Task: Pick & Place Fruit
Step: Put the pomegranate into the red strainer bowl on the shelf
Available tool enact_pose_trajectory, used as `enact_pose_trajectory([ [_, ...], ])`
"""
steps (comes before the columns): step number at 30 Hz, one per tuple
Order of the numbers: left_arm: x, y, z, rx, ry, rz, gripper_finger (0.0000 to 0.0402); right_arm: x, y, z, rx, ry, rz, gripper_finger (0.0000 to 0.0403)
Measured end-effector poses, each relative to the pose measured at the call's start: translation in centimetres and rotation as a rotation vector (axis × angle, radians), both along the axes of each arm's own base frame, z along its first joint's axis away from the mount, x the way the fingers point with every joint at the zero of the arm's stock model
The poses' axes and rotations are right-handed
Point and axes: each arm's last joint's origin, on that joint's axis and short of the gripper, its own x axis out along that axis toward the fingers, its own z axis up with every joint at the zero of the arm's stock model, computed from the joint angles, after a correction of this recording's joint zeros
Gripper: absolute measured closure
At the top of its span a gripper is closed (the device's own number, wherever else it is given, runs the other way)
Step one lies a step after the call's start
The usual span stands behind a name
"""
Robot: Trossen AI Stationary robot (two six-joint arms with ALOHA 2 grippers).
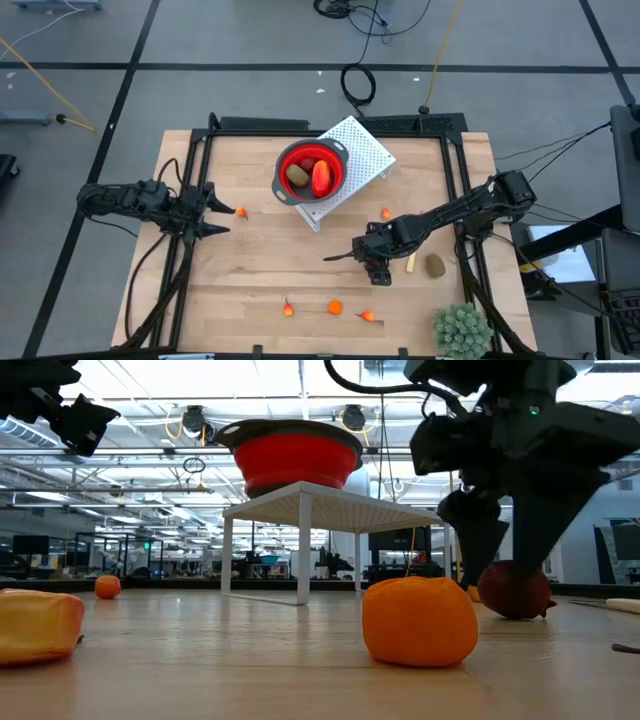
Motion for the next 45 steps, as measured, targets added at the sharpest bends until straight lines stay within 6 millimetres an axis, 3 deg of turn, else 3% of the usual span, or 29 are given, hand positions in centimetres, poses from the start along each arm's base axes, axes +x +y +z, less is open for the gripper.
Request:
enact_pose_trajectory([
  [18,0.0,0.0,0.0,-0.013,0.002,0.004,0.0149,-1.4,0.6,-2.3,-0.05,-0.023,-0.027,0.0073],
  [33,0.0,0.0,0.0,-0.012,0.002,0.005,0.0149,-1.2,0.6,-2.2,-0.029,-0.028,-0.072,0.0198],
  [37,0.0,0.0,0.0,-0.011,0.002,0.004,0.0149,-0.9,0.8,-1.1,0.026,-0.05,-0.113,0.0222],
  [45,0.0,0.0,-0.3,-0.002,0.03,0.013,0.0149,-0.6,0.9,4.1,0.21,-0.249,-0.243,0.0218],
])
